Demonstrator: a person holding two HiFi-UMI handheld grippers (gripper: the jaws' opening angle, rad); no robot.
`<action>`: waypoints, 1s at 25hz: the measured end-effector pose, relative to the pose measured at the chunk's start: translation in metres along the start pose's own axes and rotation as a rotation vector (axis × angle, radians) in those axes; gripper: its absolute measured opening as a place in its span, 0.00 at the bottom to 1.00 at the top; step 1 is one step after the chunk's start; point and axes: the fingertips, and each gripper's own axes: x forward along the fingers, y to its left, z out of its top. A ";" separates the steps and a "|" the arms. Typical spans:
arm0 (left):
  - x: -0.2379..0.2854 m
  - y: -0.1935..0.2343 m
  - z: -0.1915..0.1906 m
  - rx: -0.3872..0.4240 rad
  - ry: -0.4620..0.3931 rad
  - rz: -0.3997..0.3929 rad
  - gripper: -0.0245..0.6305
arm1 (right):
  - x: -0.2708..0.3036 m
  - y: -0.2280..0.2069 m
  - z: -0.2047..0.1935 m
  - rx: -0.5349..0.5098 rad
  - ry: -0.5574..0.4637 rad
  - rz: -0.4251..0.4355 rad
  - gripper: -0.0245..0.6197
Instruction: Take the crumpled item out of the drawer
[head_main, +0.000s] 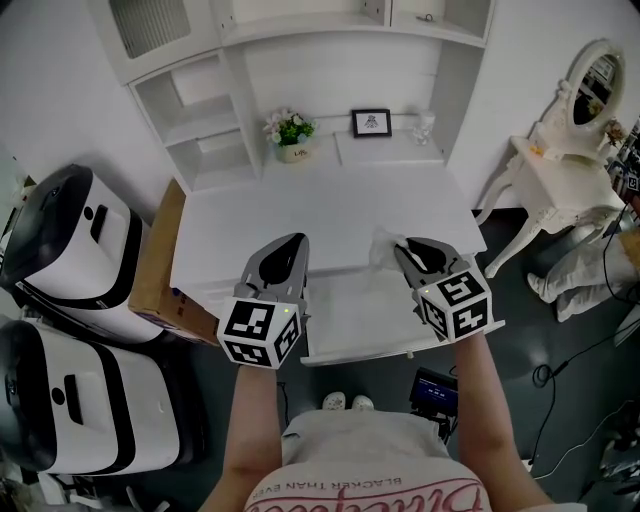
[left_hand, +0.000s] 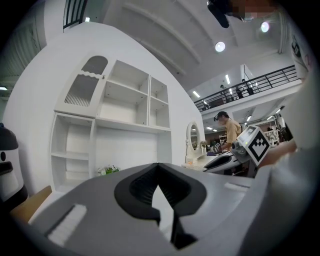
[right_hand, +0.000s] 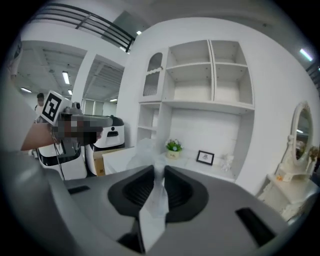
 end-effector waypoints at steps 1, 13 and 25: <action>0.000 0.000 0.004 0.001 -0.012 0.001 0.04 | -0.005 -0.002 0.007 -0.005 -0.018 -0.019 0.15; -0.011 0.002 0.061 0.088 -0.148 0.032 0.04 | -0.069 -0.015 0.085 -0.042 -0.256 -0.177 0.15; -0.021 -0.007 0.103 0.149 -0.253 0.052 0.04 | -0.100 -0.011 0.116 -0.098 -0.334 -0.251 0.15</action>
